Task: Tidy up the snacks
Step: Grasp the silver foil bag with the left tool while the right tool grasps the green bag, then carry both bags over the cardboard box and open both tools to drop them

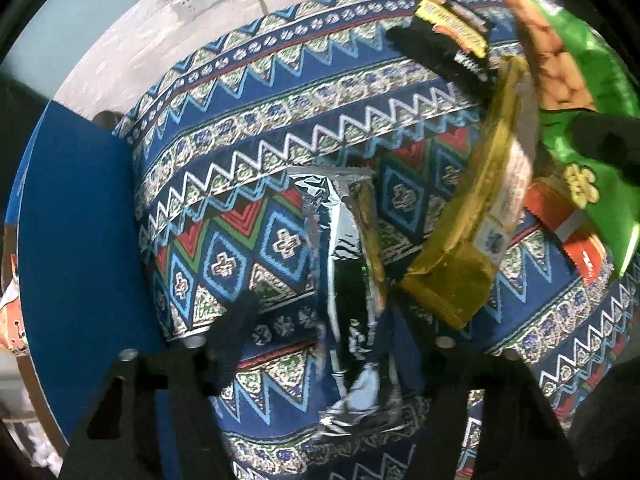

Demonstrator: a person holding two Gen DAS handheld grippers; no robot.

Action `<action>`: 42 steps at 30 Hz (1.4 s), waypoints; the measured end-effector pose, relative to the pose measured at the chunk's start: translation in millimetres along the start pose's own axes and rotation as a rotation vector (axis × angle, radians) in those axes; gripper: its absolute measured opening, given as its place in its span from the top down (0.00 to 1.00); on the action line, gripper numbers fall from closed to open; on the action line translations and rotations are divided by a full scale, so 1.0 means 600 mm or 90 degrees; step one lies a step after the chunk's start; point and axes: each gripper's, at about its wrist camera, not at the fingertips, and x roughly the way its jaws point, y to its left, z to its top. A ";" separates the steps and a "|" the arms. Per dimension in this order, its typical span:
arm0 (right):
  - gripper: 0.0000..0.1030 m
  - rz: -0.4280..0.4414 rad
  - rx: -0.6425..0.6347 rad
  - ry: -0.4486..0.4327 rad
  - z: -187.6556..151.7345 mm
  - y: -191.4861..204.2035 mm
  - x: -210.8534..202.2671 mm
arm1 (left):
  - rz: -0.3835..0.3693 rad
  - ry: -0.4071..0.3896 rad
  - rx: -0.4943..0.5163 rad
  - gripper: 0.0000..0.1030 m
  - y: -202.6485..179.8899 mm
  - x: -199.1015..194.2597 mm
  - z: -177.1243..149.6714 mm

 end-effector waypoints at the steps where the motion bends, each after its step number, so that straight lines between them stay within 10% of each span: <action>1: 0.75 0.000 0.000 0.000 0.001 0.000 0.000 | -0.002 -0.006 0.002 0.57 -0.002 -0.003 0.000; 4: 0.75 -0.002 0.000 -0.001 0.001 0.000 0.001 | 0.004 -0.016 0.009 0.72 -0.005 -0.008 0.000; 42: 0.75 0.006 -0.052 -0.100 0.096 0.123 -0.090 | -0.036 -0.192 -0.115 0.73 0.176 -0.207 -0.043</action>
